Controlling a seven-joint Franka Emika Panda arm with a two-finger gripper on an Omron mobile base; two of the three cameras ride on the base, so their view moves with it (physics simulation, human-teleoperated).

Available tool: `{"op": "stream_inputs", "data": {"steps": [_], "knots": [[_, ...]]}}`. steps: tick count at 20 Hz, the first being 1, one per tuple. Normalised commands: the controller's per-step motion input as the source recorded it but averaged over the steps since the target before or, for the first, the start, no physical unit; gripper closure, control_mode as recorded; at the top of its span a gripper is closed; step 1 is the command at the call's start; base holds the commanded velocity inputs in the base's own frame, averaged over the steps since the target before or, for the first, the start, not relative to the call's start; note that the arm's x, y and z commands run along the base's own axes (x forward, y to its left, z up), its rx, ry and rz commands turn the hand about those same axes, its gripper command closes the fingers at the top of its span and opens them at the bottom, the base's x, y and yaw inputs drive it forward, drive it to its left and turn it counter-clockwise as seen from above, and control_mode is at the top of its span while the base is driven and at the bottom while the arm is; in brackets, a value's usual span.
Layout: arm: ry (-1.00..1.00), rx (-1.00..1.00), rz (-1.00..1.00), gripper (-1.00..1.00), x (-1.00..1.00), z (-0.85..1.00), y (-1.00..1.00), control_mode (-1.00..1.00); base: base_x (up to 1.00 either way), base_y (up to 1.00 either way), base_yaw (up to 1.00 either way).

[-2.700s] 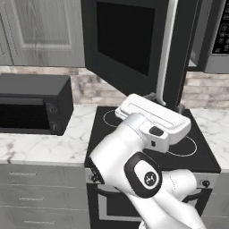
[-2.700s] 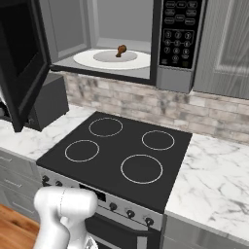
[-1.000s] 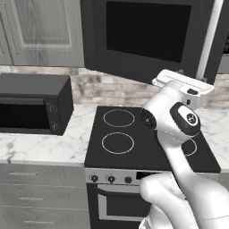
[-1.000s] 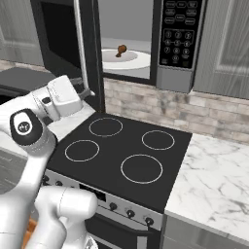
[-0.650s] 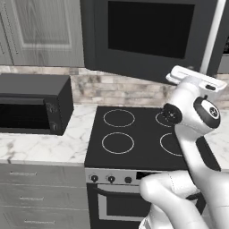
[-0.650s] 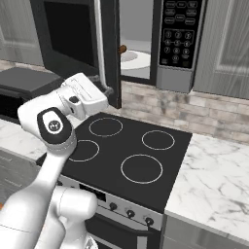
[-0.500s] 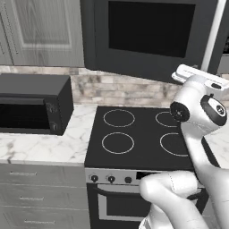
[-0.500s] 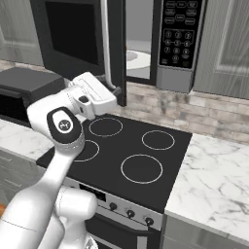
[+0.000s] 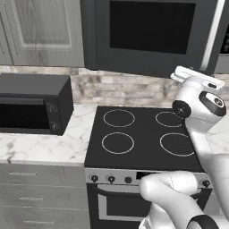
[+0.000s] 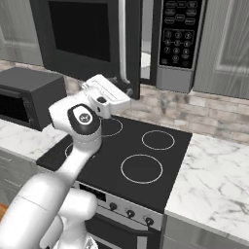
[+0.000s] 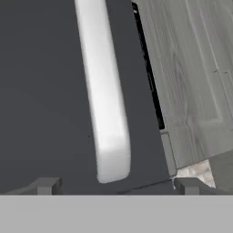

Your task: Transport the chicken drumstick from the fridge to the microwave and turn on the microwave.

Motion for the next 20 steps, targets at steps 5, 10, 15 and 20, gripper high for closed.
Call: {"op": "stream_inputs", "data": {"steps": [5, 10, 15, 20], "knots": [[0.00, 0.00, 0.13, -1.00, 0.83, -0.37, 0.00, -1.00, 0.00, 0.00, 0.00], [-0.08, 0.00, 0.09, -1.00, 0.75, -0.01, 0.00, -1.00, 0.00, 0.00, 0.00], [-0.10, 0.00, 0.07, -1.00, 0.62, 0.06, 0.00, -1.00, 0.00, 0.00, 0.00], [-0.04, 0.00, 0.04, -1.00, 0.46, 0.00, -0.03, -1.00, 0.00, 0.00, 0.00]]}}
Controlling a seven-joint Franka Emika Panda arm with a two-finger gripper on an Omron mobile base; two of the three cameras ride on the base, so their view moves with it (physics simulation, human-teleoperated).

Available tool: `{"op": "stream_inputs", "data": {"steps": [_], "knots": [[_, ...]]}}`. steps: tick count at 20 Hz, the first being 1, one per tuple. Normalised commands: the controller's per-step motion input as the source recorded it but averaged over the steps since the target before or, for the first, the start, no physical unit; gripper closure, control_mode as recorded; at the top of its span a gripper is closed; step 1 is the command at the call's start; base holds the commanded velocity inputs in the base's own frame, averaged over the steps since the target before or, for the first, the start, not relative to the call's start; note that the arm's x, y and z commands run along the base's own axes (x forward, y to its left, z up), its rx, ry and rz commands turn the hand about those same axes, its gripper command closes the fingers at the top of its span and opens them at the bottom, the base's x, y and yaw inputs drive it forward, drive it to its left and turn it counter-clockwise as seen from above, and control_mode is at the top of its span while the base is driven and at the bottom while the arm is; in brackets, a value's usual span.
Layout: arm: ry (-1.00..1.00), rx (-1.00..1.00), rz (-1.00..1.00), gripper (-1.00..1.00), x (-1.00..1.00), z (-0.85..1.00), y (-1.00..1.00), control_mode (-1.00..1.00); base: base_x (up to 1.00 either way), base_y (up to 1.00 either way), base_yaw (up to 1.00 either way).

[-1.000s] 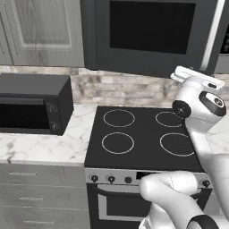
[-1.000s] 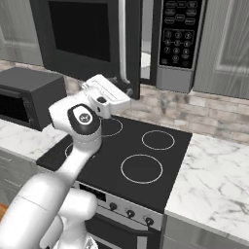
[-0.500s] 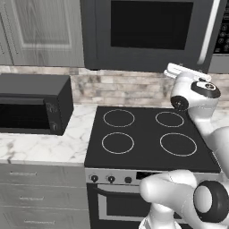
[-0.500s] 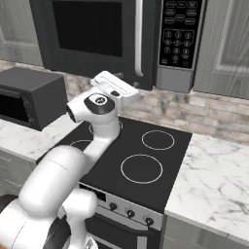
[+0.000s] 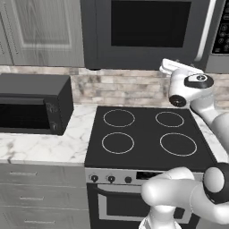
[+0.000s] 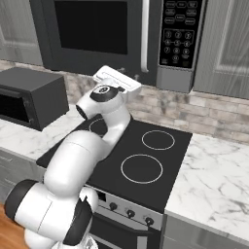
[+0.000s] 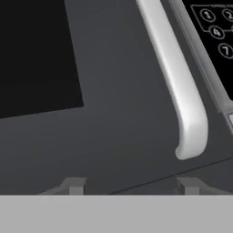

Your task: Transport the chicken drumstick from the fridge to the microwave and turn on the microwave.

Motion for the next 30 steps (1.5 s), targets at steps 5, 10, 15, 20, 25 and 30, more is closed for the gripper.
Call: {"op": "stream_inputs", "data": {"steps": [5, 10, 15, 20, 25, 30], "knots": [[0.00, 0.00, 0.00, -1.00, 0.27, 0.02, -0.13, -1.00, 0.00, 0.00, 0.00], [0.00, 0.00, 0.00, -1.00, -0.18, 0.35, -0.06, -1.00, 0.00, 0.00, 0.00], [0.00, 0.00, 0.00, -1.00, -0.82, 0.55, -0.17, -1.00, 0.00, 0.00, 0.00], [0.10, 0.00, 0.00, -1.00, -0.53, 0.66, -0.20, -1.00, 0.00, 0.00, 0.00], [0.22, 0.01, 0.00, -1.00, -0.06, 0.73, -0.43, -1.00, 0.00, 0.00, 0.00], [0.21, 0.00, 0.02, -1.00, 0.00, 0.37, -0.54, -1.00, 0.00, 0.00, 0.00]]}}
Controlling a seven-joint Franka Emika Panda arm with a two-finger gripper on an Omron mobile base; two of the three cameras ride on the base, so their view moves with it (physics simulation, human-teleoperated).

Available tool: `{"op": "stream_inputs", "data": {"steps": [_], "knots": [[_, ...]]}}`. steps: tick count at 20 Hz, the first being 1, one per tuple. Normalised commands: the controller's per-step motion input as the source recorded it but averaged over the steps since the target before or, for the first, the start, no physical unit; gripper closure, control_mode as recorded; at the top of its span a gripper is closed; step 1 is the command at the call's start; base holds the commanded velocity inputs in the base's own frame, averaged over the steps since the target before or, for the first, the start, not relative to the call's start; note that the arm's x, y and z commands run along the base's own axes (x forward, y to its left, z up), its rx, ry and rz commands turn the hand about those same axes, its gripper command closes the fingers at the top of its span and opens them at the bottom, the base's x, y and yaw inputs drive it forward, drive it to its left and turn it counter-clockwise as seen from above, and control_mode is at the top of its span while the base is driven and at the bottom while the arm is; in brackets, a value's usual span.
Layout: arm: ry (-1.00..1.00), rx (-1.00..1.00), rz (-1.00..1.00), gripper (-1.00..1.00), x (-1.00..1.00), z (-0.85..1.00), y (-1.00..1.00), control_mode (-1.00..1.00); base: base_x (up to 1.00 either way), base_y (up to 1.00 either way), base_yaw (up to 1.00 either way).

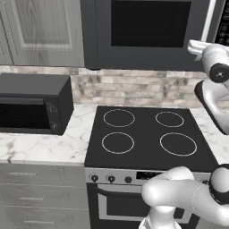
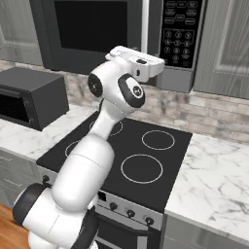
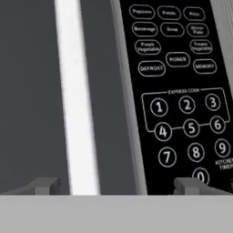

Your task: Transport the chicken drumstick from the fridge to the microwave and turn on the microwave.

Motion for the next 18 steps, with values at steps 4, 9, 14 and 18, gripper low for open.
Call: {"op": "stream_inputs", "data": {"steps": [4, 9, 14, 18], "knots": [[0.09, 0.00, 0.08, -1.00, 0.00, 0.00, -0.58, -1.00, 0.00, 0.00, 0.00], [0.08, 0.00, 0.14, -1.00, 0.00, 0.00, -0.60, -1.00, 0.00, 0.00, 0.00], [0.09, 0.00, 0.02, -1.00, -0.05, 0.00, -0.14, -1.00, 0.00, 0.00, 0.00], [0.14, 0.00, 0.00, -1.00, -0.03, 0.00, -0.02, -1.00, 0.00, 0.00, 0.00]]}}
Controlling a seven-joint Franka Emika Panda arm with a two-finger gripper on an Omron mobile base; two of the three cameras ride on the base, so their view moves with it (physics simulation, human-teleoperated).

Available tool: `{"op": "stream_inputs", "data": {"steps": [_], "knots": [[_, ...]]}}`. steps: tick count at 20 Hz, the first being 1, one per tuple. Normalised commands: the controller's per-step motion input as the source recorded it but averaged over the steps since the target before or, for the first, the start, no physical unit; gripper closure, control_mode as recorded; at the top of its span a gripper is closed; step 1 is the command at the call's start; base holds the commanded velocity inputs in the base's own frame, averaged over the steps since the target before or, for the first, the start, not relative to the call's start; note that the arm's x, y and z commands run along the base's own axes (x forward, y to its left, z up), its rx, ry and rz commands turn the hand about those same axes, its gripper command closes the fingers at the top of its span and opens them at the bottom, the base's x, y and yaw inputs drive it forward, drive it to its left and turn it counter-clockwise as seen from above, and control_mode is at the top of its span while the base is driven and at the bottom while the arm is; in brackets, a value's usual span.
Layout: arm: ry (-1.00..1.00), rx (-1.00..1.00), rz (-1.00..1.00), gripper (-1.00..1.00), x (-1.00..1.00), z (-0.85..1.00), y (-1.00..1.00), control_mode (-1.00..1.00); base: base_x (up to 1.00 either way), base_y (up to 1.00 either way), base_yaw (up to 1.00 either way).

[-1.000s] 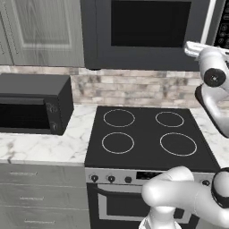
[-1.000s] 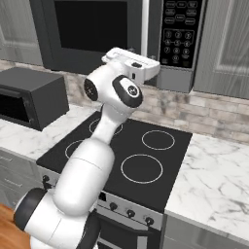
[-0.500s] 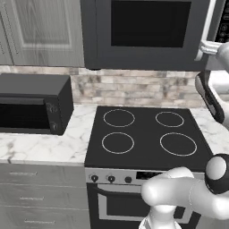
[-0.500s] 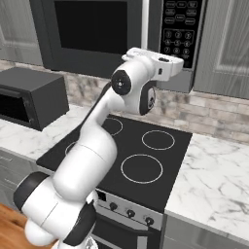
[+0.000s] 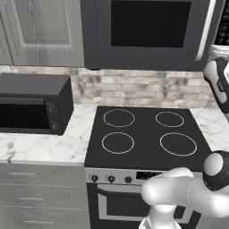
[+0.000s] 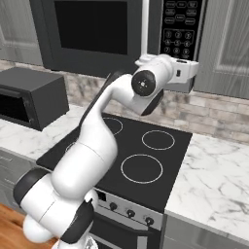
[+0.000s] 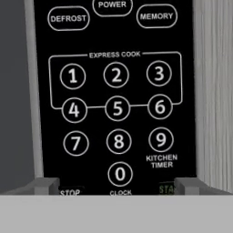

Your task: Transport the chicken drumstick from the fridge to the microwave and turn on the microwave.

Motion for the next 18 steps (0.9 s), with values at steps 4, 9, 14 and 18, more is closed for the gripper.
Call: {"op": "stream_inputs", "data": {"steps": [4, 9, 14, 18], "knots": [[0.12, 0.00, 0.00, -1.00, -0.01, 0.02, -0.02, -1.00, 0.00, 0.00, 0.00], [0.09, 0.00, 0.00, -1.00, 0.00, 0.00, 0.00, -1.00, 0.00, 0.00, 0.00], [0.08, 0.00, 0.00, -1.00, 0.01, 0.00, 0.00, -1.00, 0.00, 0.00, 0.00], [0.07, 0.00, 0.00, -1.00, 0.00, 0.00, 0.00, -1.00, 0.00, 0.00, 0.00]]}}
